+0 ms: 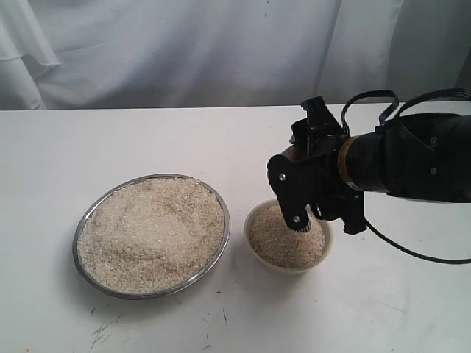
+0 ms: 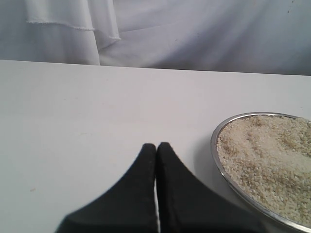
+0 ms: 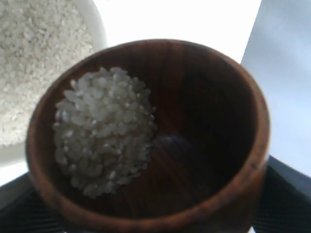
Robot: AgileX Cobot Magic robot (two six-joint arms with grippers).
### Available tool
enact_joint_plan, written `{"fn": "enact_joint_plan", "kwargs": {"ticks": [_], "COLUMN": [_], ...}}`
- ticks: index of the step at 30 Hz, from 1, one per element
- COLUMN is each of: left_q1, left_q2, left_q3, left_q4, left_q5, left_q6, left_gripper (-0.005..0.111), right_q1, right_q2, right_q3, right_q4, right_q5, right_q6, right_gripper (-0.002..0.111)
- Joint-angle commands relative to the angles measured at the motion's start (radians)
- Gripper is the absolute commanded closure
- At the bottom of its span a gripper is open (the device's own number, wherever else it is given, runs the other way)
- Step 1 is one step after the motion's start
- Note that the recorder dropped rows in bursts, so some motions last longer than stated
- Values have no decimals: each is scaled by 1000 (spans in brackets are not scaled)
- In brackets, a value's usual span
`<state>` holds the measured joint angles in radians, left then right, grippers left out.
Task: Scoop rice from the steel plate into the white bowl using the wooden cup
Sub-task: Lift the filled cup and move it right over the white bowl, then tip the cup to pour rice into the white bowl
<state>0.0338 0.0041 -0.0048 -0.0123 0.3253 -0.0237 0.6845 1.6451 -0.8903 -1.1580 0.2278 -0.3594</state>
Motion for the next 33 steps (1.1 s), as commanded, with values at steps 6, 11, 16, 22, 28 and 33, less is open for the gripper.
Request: {"fn": "enact_joint_plan", "kwargs": {"ticks": [6,11,16,22,28,33], "left_q1": [-3,-3,-3,-3,-3,-3], "left_q2": [-4,-4,-4,-4,-4,-4], "left_q3": [5,5,5,5,5,5], "left_q4": [0,0,0,0,0,0], "left_q5": [-6,-6,-6,-6,-6,-6], "left_q6": [0,0,0,0,0,0], "left_gripper": [107,107,107,107,107,107], "right_q1": [19,44,60,94,121,147], "right_q2": [-11,-11,-11,1,52,61], "right_q3": [2,2,2,2,2,5], "right_q4": [-193,-296,-350,-404,-450,-482], "right_q5": [43,94,122,152,195,218], "right_q6": [79,79,79,82,83,83], "right_gripper": [108,108,108,108,108,108]}}
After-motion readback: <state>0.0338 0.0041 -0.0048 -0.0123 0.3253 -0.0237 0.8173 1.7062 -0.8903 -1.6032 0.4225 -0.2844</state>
